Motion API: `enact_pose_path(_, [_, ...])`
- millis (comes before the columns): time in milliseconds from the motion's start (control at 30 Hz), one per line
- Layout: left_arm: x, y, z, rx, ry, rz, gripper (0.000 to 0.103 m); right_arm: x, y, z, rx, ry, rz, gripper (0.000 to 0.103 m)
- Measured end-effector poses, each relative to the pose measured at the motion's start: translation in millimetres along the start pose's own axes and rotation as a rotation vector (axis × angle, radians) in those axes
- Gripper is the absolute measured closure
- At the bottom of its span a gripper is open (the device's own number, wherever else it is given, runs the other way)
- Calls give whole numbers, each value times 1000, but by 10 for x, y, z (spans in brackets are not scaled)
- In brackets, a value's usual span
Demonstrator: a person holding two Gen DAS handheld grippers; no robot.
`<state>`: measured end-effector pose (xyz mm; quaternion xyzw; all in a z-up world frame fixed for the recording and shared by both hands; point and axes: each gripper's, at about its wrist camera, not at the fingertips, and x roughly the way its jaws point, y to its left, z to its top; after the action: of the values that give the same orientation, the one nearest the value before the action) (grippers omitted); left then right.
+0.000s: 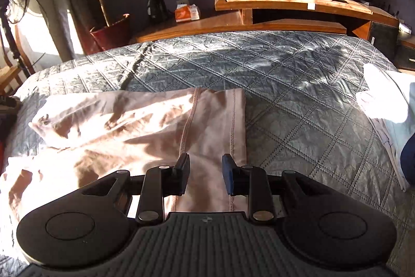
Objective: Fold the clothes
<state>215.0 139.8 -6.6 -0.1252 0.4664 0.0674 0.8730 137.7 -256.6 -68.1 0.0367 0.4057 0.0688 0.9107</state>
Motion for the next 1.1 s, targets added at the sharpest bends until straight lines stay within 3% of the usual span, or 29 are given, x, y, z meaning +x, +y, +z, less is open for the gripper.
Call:
enact_pose_path(100, [84, -74, -170, 110, 47, 2, 22, -31, 109, -309, -42, 27, 5, 62])
enact_pose_path(233, [161, -41, -353, 211, 75, 89, 23, -133, 128, -339, -169, -26, -215, 60])
enact_pose_path(300, [138, 116, -317, 175, 53, 139, 23, -255, 145, -323, -189, -88, -238, 60])
enact_pose_path(367, [75, 314, -231, 96, 31, 171, 23, -410, 288, -303, -222, -160, -165, 60])
enact_pose_path(433, [-1, 442, -161, 42, 11, 178, 23, -539, 679, -319, -368, -210, -12, 54])
enact_pose_path(500, [-84, 490, -102, 24, -9, 172, 23, -594, 1163, -395, -520, -218, 131, 46])
enact_pose_path(600, [-176, 480, -51, 24, -38, 156, 22, -575, 1940, -541, -725, -201, 283, 46])
enact_pose_path(867, [-191, 568, 51, -24, -48, 107, 22, -73, 2905, -754, -960, -123, 336, 51])
enact_pose_path(933, [-209, 607, 77, -40, -54, 97, 22, 22, 2947, -695, -923, -111, 346, 62])
enact_pose_path(967, [-221, 636, 88, -54, -57, 89, 22, 76, 2940, -638, -887, -88, 338, 86])
enact_pose_path(1000, [-234, 665, 100, -68, -60, 82, 22, 112, 2882, -539, -793, -61, 368, 95])
enact_pose_path(1100, [-262, 731, 126, -101, -67, 66, 22, 245, 2570, -200, -389, 28, 458, 96])
